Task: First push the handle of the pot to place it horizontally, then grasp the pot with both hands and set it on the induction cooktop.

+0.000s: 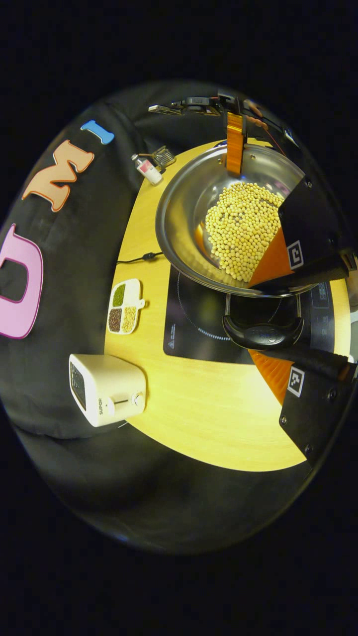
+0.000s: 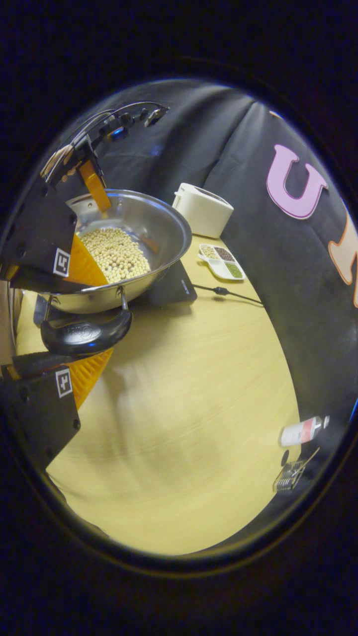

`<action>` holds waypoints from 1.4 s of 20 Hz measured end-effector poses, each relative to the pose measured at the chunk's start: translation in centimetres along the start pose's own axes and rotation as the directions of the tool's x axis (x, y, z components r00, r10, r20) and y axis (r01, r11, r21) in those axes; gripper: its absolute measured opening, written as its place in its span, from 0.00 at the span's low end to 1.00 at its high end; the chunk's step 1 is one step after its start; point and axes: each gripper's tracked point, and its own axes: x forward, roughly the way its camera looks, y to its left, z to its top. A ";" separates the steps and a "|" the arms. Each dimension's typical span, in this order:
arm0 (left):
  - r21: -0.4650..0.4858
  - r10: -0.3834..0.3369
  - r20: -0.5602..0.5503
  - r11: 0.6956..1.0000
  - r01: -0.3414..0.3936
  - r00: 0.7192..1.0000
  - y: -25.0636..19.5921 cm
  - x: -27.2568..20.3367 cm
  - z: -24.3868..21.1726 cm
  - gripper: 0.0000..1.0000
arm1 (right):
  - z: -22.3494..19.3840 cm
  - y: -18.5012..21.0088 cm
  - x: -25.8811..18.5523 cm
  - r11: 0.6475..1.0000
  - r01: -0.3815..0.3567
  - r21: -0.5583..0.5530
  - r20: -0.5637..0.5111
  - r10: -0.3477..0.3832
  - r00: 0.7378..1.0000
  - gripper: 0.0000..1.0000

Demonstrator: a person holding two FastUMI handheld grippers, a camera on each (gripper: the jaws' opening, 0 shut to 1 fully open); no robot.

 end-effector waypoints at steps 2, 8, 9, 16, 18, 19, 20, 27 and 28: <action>0.020 0.017 0.023 1.000 -0.018 1.000 0.0 -0.3 0.2 0.56 | 0.0 -0.1 0.3 1.000 -0.007 0.002 -0.007 0.007 1.000 0.45; 0.048 0.041 0.039 0.998 -0.043 0.998 0.0 -0.6 0.8 0.56 | 0.3 -0.4 0.6 1.000 0.010 0.023 0.011 -0.010 1.000 0.52; 0.051 0.042 0.027 0.998 -0.043 0.999 -0.1 -0.5 0.7 0.55 | 0.4 -0.6 0.5 0.999 0.018 0.026 0.012 -0.019 1.000 0.52; 0.070 0.032 0.025 0.997 -0.033 0.999 0.0 0.0 0.8 0.55 | 0.1 -0.5 0.9 0.998 0.049 0.037 0.025 -0.050 0.998 0.45; 0.083 0.035 0.029 0.996 -0.037 0.999 -0.1 -0.1 0.7 0.57 | -0.5 -0.7 0.7 0.998 0.053 0.036 0.015 -0.053 0.998 0.45; 0.082 0.036 0.027 0.996 -0.038 0.999 -0.1 -0.1 0.6 0.57 | -0.7 -0.8 0.7 0.998 0.055 0.033 0.010 -0.055 0.998 0.46; 0.077 0.034 0.022 0.996 -0.035 0.999 -0.2 -0.1 0.3 0.58 | -0.9 -0.9 0.7 0.998 0.062 0.027 0.000 -0.062 0.998 0.46; 0.060 0.037 0.032 0.997 -0.039 0.999 0.1 -0.2 0.5 0.61 | -1.2 -0.5 0.7 0.999 0.045 0.021 -0.027 -0.044 0.999 0.51; 0.060 0.041 0.033 0.997 -0.043 0.999 0.1 -0.4 0.5 0.64 | -1.2 -0.5 0.6 0.999 0.046 0.016 -0.029 -0.045 0.999 0.48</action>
